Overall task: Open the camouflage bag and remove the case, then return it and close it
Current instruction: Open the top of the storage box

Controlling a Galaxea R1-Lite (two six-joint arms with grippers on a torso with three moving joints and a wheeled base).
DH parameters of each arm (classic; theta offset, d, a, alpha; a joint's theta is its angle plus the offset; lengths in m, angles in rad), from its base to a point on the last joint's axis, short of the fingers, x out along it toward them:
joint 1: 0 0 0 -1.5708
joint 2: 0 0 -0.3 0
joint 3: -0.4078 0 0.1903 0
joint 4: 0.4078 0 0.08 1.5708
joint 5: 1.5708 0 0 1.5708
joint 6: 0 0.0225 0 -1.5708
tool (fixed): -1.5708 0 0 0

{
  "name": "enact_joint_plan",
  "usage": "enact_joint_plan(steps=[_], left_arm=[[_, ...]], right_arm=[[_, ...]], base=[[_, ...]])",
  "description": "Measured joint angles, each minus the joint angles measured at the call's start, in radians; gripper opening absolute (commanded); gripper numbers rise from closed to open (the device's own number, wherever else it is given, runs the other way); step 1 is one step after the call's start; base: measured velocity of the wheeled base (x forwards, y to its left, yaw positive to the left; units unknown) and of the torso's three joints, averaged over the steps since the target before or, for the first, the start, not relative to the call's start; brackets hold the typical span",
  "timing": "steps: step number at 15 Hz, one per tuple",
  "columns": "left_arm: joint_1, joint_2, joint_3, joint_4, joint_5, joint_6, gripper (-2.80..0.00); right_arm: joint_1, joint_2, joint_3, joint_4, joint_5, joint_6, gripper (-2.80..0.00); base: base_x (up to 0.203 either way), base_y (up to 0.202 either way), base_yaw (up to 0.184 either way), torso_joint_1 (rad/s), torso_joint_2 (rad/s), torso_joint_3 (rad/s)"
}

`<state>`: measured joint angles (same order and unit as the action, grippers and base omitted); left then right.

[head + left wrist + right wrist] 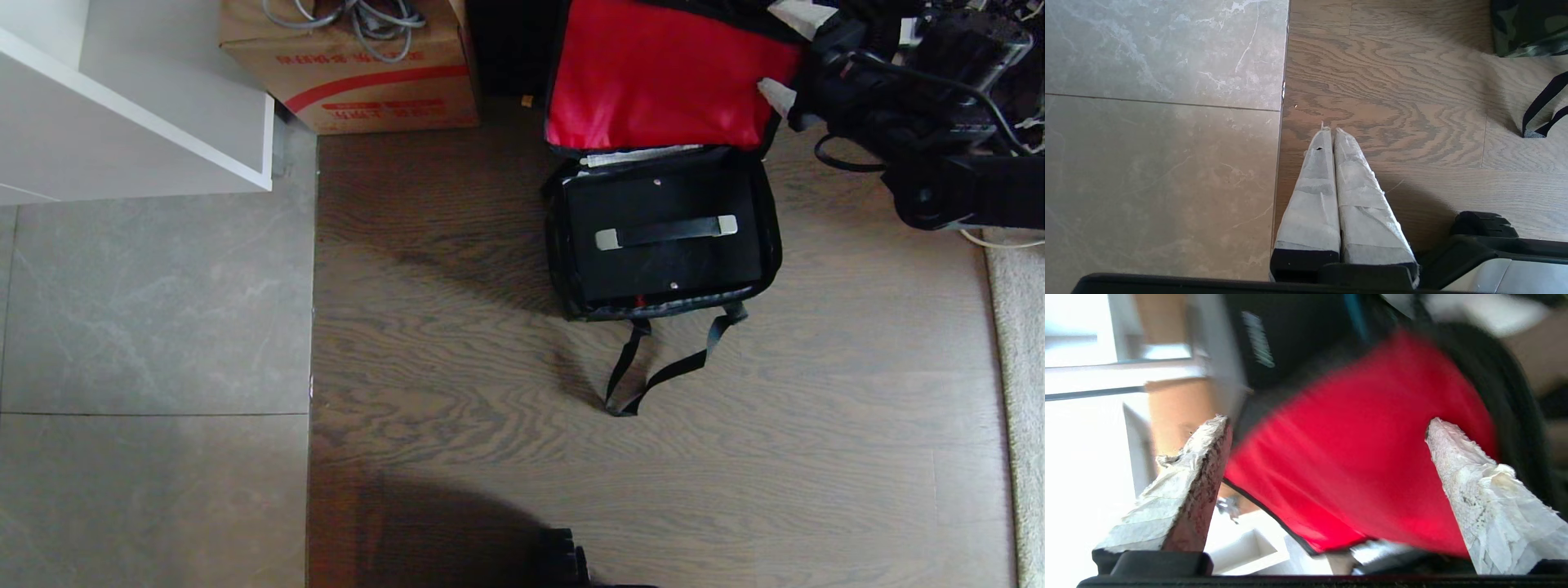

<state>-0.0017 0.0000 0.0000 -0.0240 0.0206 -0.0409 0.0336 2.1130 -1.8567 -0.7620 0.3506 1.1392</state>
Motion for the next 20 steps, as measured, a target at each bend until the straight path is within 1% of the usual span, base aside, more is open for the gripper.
enact_joint_plan(steps=[3, 6, 8, 14, 16, 19, 20], left_arm=[[0.001, 0.0, 0.0, 0.0, 0.0, 0.0, -2.8], [0.0, 0.0, 0.0, 0.0, 0.0, 0.0, -2.8], [0.001, 0.0, 0.0, 0.0, 0.0, 0.0, -2.8], [0.0, 0.0, 0.0, 0.0, 0.0, 0.0, -2.8], [0.001, 0.0, 0.0, 0.0, 0.0, 0.0, -2.8], [0.0, 0.0, 0.0, 0.0, 0.0, 0.0, -2.8], [0.0, 0.0, 0.0, 0.0, 0.0, 0.0, -2.8]], right_arm=[[0.006, -0.009, 0.08, 0.008, 0.001, -0.031, 0.0], [0.014, -0.035, 0.143, 0.063, 0.001, -0.028, 0.0], [0.015, -0.057, 0.154, 0.102, 0.0, -0.023, 0.0], [0.016, -0.122, 0.197, 0.112, 0.001, -0.013, 0.0], [0.017, -0.141, 0.226, 0.138, 0.002, -0.011, 0.0], [0.019, -0.165, 0.258, 0.227, 0.004, 0.044, 0.0], [0.019, -0.173, 0.261, 0.24, 0.005, 0.051, 0.0]], base=[[0.0, 0.0, 0.0, 0.0, 0.0, 0.0], [0.0, 0.0, 0.0, 0.0, 0.0, 0.0], [0.0, 0.0, 0.0, 0.0, 0.0, 0.0], [0.0, 0.0, 0.0, 0.0, 0.0, 0.0], [0.0, 0.0, 0.0, 0.0, 0.0, 0.0], [0.0, 0.0, 0.0, 0.0, 0.0, 0.0], [0.0, 0.0, 0.0, 0.0, 0.0, 0.0]])
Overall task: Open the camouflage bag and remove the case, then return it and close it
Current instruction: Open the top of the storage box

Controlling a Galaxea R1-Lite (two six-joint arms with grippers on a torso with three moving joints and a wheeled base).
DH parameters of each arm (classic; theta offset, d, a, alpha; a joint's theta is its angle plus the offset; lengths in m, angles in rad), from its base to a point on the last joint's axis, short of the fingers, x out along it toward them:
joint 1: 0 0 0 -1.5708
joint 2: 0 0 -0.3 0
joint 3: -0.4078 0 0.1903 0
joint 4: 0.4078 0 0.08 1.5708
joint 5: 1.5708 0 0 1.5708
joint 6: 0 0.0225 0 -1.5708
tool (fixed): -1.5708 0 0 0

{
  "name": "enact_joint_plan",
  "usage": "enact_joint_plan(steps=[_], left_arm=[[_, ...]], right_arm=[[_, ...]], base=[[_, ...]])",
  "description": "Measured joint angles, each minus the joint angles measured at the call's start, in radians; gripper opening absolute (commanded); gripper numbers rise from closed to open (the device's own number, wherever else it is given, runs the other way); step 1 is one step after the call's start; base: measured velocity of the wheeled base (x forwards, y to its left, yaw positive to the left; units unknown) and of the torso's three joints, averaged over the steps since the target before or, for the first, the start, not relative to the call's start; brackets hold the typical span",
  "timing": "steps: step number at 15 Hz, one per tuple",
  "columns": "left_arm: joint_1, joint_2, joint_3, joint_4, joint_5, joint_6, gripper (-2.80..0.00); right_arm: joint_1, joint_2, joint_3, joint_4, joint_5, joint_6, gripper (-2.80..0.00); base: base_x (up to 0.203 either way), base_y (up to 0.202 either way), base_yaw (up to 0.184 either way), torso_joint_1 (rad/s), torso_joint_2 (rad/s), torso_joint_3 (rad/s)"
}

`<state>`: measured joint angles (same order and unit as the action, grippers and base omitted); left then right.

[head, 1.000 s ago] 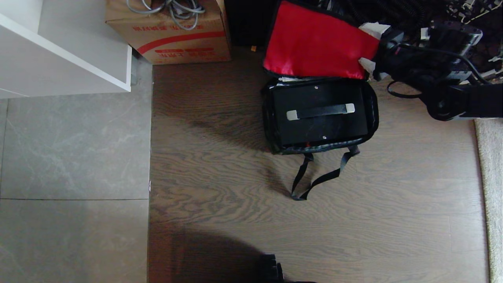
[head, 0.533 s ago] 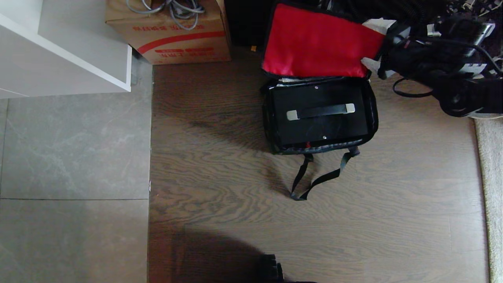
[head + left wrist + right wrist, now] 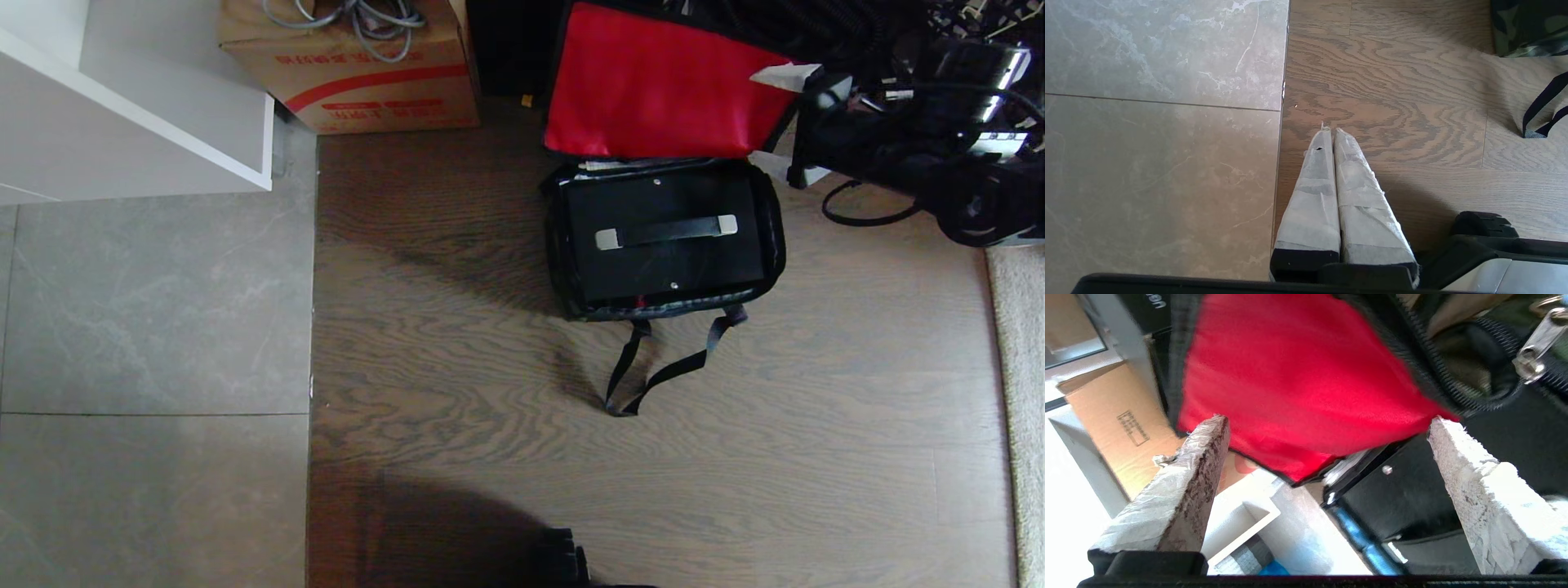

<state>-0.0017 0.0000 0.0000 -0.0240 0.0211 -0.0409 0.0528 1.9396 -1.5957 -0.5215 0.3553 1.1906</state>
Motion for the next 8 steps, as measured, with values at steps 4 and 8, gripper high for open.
enact_joint_plan(steps=[4, 8], left_arm=[[0.001, 0.0, 0.0, 0.0, 0.0, 0.0, -2.8], [0.0, 0.0, 0.0, 0.0, 0.0, 0.0, -2.8]], right_arm=[[0.0, -0.027, 0.041, 0.02, 0.004, 0.001, 0.0], [0.0, -0.033, 0.058, 0.024, 0.007, -0.002, 0.0]], base=[[0.0, 0.0, 0.0, 0.0, 0.0, 0.0], [0.0, 0.0, 0.0, 0.0, 0.0, 0.0]])
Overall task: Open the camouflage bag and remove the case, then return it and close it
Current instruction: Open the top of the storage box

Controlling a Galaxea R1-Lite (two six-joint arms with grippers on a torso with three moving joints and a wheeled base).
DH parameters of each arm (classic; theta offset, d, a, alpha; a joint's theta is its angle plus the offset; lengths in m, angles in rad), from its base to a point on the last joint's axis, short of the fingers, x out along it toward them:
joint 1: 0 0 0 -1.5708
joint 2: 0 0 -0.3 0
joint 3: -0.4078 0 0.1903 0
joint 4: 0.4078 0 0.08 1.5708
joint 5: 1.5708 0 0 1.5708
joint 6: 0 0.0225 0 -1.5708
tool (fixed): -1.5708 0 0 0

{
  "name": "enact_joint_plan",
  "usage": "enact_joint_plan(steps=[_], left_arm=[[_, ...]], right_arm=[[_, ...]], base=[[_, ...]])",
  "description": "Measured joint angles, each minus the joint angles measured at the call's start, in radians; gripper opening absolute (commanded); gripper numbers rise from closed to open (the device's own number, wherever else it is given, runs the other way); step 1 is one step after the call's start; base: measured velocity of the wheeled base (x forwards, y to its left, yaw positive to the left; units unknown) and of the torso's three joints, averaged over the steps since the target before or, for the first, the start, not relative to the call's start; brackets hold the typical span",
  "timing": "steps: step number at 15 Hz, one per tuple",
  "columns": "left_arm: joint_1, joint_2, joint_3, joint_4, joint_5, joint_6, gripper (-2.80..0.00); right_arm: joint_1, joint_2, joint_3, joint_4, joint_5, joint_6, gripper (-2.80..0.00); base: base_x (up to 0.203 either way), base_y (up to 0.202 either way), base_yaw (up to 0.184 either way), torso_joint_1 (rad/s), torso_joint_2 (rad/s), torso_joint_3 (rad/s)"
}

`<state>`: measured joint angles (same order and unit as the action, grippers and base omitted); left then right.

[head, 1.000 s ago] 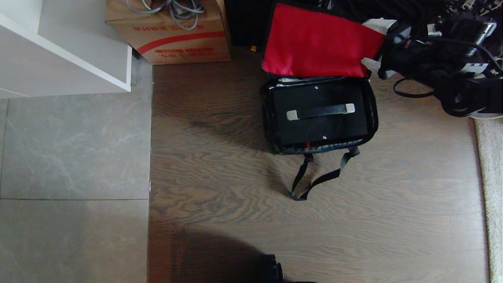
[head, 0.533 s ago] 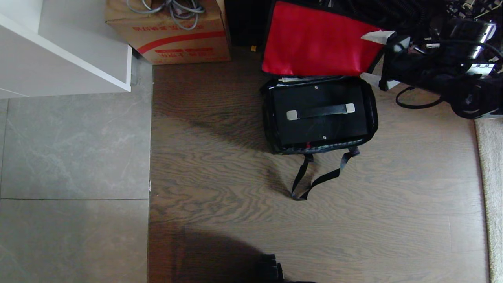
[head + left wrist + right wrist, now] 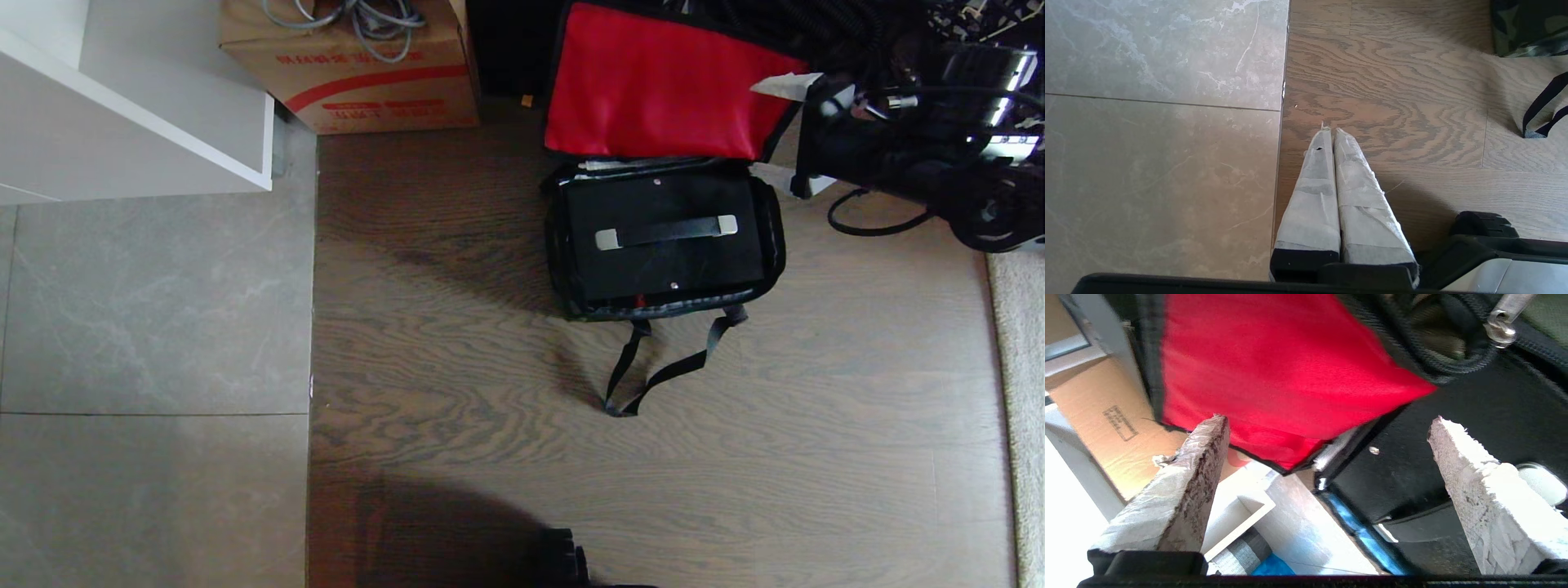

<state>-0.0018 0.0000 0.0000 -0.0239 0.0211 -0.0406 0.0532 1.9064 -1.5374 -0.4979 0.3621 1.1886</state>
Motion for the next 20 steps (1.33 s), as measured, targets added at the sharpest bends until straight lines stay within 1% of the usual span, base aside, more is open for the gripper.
enact_joint_plan(steps=[4, 10, 13, 16, 20], left_arm=[[0.0, 0.0, 0.0, 0.0, 0.0, 0.0, -2.8], [0.001, 0.0, 0.0, 0.0, 0.0, 0.0, -2.8], [0.001, 0.0, 0.0, 0.0, 0.0, 0.0, -2.8], [0.0, 0.0, 0.0, 0.0, 0.0, 0.0, -2.8], [0.0, 0.0, 0.0, 0.0, 0.0, 0.0, -2.8]], right_arm=[[0.001, 0.028, -0.019, -0.024, 0.0, -0.01, 0.0], [0.0, 0.106, -0.137, -0.054, -0.022, -0.019, 0.0], [0.0, 0.136, -0.194, -0.082, -0.049, -0.048, 0.0], [-0.001, 0.153, -0.205, -0.165, -0.053, -0.13, 0.0], [-0.001, 0.155, -0.18, -0.169, -0.106, -0.154, 0.0]], base=[[0.0, 0.0, 0.0, 0.0, 0.0, 0.0], [0.0, 0.0, 0.0, 0.0, 0.0, 0.0], [0.0, 0.0, 0.0, 0.0, 0.0, 0.0], [0.0, 0.0, 0.0, 0.0, 0.0, 0.0], [0.0, 0.0, 0.0, 0.0, 0.0, 0.0]])
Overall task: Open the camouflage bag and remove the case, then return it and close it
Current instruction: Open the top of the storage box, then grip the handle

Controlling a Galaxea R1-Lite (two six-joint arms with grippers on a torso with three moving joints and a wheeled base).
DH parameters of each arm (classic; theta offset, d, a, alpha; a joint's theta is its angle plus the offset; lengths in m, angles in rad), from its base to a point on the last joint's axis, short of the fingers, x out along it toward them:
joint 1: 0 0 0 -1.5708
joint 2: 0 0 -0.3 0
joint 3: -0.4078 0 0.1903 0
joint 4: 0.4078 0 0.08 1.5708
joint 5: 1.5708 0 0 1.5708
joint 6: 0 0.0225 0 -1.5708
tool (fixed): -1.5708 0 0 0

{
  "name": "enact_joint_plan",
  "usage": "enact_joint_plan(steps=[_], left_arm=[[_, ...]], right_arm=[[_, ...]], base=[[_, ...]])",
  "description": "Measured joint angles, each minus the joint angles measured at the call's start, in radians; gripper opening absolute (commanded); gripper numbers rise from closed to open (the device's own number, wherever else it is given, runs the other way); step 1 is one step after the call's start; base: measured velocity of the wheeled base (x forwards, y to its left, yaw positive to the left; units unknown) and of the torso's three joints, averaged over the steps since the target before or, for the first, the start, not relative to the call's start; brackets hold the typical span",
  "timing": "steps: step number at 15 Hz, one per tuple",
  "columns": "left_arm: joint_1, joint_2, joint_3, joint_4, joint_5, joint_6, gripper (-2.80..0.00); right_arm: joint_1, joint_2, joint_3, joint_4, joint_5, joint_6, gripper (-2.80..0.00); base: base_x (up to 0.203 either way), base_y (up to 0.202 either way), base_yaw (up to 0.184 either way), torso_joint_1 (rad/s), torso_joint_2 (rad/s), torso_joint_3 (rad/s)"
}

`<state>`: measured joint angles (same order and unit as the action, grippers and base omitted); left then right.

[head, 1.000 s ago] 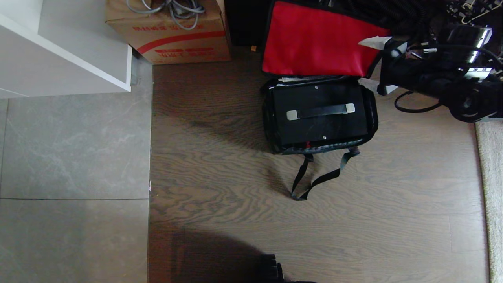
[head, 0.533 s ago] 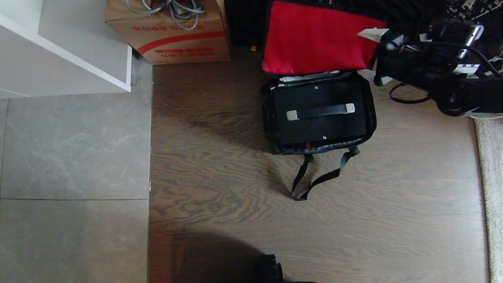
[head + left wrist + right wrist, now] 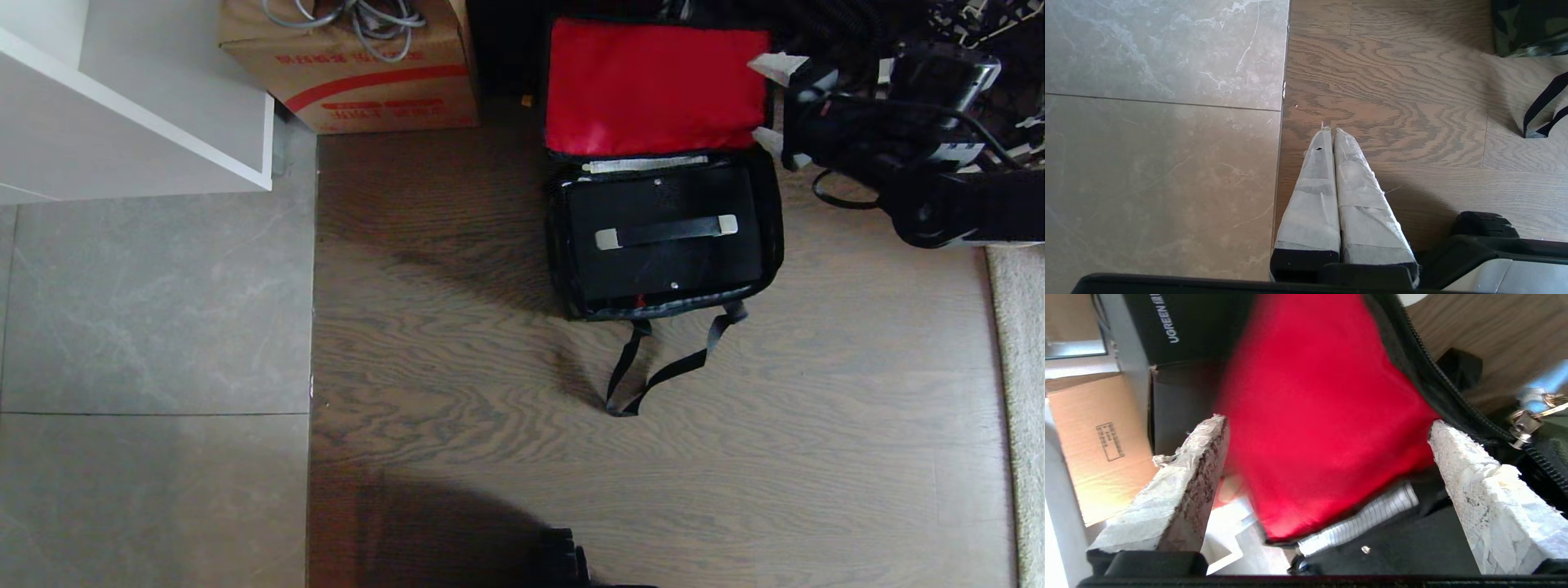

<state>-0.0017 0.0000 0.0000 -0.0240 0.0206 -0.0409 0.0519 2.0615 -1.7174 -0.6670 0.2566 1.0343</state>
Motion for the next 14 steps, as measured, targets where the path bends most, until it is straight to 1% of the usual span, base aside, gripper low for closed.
enact_joint_plan(steps=[1, 3, 7, 10, 12, 14], left_arm=[[0.001, 0.0, 0.0, 0.0, 0.0, 0.0, -2.8], [0.0, 0.0, 0.0, 0.0, 0.0, 0.0, -2.8], [0.001, 0.0, 0.0, 0.0, 0.0, 0.0, -2.8], [0.0, 0.0, 0.0, 0.0, 0.0, 0.0, -2.8], [0.001, 0.0, 0.0, 0.0, 0.0, 0.0, -2.8], [0.001, 0.0, 0.0, 0.0, 0.0, 0.0, -2.8]], right_arm=[[0.0, -0.003, 0.013, 0.003, 0.0, -0.001, 0.0], [0.001, -0.024, 0.082, 0.024, 0.01, 0.002, 0.0], [-0.002, -0.112, 0.201, 0.109, 0.066, 0.011, 0.0], [-0.032, -0.166, 0.26, 0.119, 0.093, 0.006, 0.0], [-0.067, -0.185, 0.281, 0.112, 0.121, -0.014, 0.0], [-0.084, -0.186, 0.3, 0.112, 0.124, -0.049, 0.0]], base=[[0.0, 0.0, 0.0, 0.0, 0.0, 0.0], [0.0, 0.0, 0.0, 0.0, 0.0, 0.0], [0.0, 0.0, 0.0, 0.0, 0.0, 0.0], [0.0, 0.0, 0.0, 0.0, 0.0, 0.0], [0.0, 0.0, 0.0, 0.0, 0.0, 0.0], [0.0, 0.0, 0.0, 0.0, 0.0, 0.0]])
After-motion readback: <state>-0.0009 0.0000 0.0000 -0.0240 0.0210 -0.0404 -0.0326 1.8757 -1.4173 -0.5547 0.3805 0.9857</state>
